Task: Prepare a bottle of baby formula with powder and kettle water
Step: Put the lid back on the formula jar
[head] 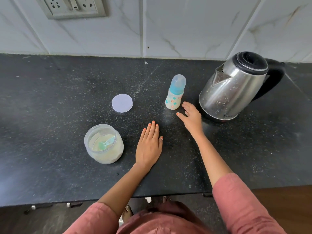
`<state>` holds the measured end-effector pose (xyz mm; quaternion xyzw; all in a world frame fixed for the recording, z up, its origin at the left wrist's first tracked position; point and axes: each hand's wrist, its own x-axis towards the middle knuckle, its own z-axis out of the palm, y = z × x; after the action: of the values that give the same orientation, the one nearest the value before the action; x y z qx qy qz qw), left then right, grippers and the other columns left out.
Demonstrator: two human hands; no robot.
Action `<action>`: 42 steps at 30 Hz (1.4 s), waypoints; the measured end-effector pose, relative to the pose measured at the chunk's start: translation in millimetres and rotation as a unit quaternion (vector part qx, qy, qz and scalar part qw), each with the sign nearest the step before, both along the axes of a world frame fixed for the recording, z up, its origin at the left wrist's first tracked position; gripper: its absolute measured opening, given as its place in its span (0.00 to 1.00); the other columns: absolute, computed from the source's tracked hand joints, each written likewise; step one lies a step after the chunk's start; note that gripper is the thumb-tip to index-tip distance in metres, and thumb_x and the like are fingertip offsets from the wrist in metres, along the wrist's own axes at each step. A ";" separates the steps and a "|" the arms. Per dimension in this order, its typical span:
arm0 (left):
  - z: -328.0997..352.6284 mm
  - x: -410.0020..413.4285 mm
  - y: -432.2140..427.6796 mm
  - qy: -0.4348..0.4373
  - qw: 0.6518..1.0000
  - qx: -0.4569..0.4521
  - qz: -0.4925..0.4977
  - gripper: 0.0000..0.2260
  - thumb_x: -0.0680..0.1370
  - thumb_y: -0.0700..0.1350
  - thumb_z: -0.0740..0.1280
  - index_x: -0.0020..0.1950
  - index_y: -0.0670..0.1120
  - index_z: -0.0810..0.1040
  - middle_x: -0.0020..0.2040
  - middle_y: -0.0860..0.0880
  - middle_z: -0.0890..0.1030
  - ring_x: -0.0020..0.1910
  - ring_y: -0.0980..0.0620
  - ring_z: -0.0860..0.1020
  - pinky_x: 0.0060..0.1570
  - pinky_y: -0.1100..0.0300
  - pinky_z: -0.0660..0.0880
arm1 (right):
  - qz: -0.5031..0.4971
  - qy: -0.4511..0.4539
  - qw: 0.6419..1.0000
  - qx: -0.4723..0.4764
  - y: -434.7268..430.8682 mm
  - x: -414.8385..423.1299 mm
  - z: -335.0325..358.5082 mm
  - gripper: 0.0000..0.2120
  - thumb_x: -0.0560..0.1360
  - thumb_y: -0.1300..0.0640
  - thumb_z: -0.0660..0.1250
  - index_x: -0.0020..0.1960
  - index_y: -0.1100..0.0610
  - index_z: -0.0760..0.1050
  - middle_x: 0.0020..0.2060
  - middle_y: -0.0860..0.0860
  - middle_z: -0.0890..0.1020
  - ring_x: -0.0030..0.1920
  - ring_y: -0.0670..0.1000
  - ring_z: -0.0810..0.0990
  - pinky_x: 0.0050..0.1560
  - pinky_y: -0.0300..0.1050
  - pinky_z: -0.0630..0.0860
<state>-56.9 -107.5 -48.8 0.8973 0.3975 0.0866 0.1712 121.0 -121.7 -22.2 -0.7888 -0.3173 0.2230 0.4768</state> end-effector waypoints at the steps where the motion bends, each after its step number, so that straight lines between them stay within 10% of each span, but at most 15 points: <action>1: 0.9 -0.5 0.4 -0.004 1.000 -0.010 -0.002 0.23 0.82 0.49 0.46 0.75 0.43 0.50 0.77 0.47 0.49 0.76 0.52 0.47 0.70 0.62 0.39 | -0.005 -0.004 1.000 -0.001 -5.0 -3.8 -0.9 0.24 0.71 0.65 0.69 0.66 0.60 0.70 0.63 0.55 0.76 0.63 0.50 0.74 0.62 0.36 0.68; 20: 89.6 -69.2 6.8 -0.249 0.966 0.068 0.009 0.24 0.76 0.47 0.64 0.70 0.41 0.66 0.71 0.43 0.68 0.72 0.45 0.62 0.70 0.58 0.53 | 0.068 0.061 0.992 0.085 -1.9 -109.0 44.4 0.10 0.72 0.62 0.68 0.53 0.60 0.78 0.41 0.47 0.81 0.42 0.40 0.79 0.45 0.29 0.76; 29: 89.7 -147.9 33.4 -0.290 0.951 -0.089 0.063 0.36 0.72 0.54 0.70 0.74 0.50 0.55 0.70 0.66 0.54 0.71 0.64 0.48 0.72 0.62 0.48 | 0.087 0.006 0.996 0.031 53.9 -136.3 39.8 0.12 0.73 0.59 0.68 0.55 0.59 0.78 0.50 0.51 0.82 0.47 0.44 0.78 0.47 0.30 0.73; 35: 66.6 -175.3 44.8 -0.324 0.907 -0.261 0.067 0.50 0.59 0.61 0.72 0.74 0.57 0.50 0.74 0.56 0.59 0.71 0.65 0.57 0.66 0.77 0.53 | 0.150 -0.091 0.984 -0.023 98.7 -137.0 25.1 0.19 0.70 0.59 0.71 0.60 0.59 0.74 0.60 0.56 0.76 0.59 0.52 0.75 0.59 0.43 0.71; 39: 55.5 -175.4 46.6 -0.307 0.909 -0.280 0.043 0.49 0.57 0.61 0.74 0.70 0.61 0.48 0.72 0.59 0.61 0.72 0.62 0.57 0.74 0.52 0.51 | 0.212 -0.179 0.952 -0.130 126.0 -132.0 18.0 0.30 0.69 0.53 0.72 0.68 0.54 0.66 0.68 0.56 0.66 0.68 0.57 0.63 0.67 0.51 0.63; 42: 50.0 -172.0 48.0 -0.318 0.902 -0.287 0.046 0.50 0.57 0.57 0.77 0.72 0.56 0.52 0.72 0.57 0.62 0.69 0.69 0.59 0.69 0.69 0.55 | 0.242 -0.215 0.929 -0.176 141.6 -131.6 17.1 0.34 0.69 0.50 0.71 0.71 0.52 0.62 0.71 0.54 0.63 0.70 0.57 0.59 0.68 0.53 0.62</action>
<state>-228.9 -59.5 1.2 0.7150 0.3702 0.2569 0.5346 -10.6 19.9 -5.1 -0.7884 -0.5493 0.2089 0.1818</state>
